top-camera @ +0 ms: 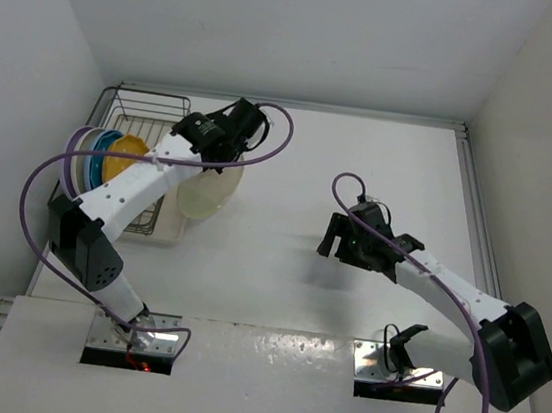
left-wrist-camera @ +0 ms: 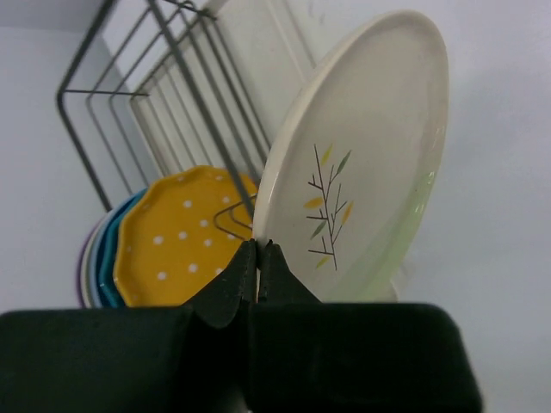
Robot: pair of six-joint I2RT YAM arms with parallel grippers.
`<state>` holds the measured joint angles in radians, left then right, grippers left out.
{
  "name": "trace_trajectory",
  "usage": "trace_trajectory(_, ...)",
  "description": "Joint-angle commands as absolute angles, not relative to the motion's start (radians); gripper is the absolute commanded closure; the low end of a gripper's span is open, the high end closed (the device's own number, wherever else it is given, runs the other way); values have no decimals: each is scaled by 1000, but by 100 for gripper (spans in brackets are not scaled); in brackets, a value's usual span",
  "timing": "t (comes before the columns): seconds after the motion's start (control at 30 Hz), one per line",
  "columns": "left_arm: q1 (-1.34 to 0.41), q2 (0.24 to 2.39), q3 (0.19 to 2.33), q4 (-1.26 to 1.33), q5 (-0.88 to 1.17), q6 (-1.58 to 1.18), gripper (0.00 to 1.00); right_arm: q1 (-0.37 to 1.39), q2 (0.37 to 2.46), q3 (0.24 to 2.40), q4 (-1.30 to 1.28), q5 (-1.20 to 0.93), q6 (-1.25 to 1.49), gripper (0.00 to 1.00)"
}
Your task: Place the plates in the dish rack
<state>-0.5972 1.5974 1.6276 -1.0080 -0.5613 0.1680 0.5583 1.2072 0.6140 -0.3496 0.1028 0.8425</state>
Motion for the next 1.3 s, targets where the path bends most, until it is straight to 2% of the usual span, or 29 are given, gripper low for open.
trace_trajectory(0.0,-607,1493,1727,-933,-732,218,100,560,1166,601,-360,132,850,17)
trace_trajectory(0.37,-532,1442,1891,-868,-841,314,100,560,1083,557,-390,172,871,17)
trace_trajectory(0.6,-462,1424,1948,-841,-999,397,100,560,1042,514,-388,183,891,17)
trace_trajectory(0.97,-309,1355,1770,-841,-1048,408,100,560,1051,482,-357,180,897,17)
trace_trajectory(1.27,-252,1316,1603,-805,-983,385,100,561,1042,459,-351,182,899,17)
